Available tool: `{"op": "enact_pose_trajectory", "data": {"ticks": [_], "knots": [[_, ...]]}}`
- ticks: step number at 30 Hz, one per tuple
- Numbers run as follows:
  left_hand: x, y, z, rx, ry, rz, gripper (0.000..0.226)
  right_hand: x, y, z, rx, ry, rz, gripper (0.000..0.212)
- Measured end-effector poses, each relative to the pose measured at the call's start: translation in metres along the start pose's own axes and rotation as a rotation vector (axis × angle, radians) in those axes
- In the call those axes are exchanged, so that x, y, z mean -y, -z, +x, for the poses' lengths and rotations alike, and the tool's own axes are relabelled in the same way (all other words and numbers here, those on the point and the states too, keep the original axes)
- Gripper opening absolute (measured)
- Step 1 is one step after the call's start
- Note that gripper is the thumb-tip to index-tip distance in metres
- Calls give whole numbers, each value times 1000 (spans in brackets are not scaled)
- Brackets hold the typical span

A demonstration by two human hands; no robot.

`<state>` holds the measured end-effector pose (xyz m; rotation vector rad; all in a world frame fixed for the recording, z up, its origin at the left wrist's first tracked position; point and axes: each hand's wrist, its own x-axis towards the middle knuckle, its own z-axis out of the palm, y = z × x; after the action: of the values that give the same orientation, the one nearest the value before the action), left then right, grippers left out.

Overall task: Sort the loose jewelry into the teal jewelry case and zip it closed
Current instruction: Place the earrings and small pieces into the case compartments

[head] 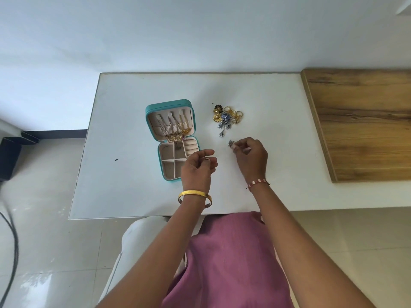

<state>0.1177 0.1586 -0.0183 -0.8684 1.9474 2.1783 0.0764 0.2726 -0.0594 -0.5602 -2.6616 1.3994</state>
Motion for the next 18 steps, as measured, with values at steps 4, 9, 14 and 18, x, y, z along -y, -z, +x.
{"op": "enact_pose_trajectory", "data": {"ticks": [4,9,14,18], "knots": [[-4,0,3,52,-22,57,26,13,11,-6,-37,-153,256,6],[-7,-6,4,130,-45,143,25,25,22,-24,22,-230,519,13],[-8,-8,3,178,-83,238,24,29,23,-41,124,-260,561,11],[-8,-3,6,177,-108,297,24,33,23,-42,129,-281,599,9]]}}
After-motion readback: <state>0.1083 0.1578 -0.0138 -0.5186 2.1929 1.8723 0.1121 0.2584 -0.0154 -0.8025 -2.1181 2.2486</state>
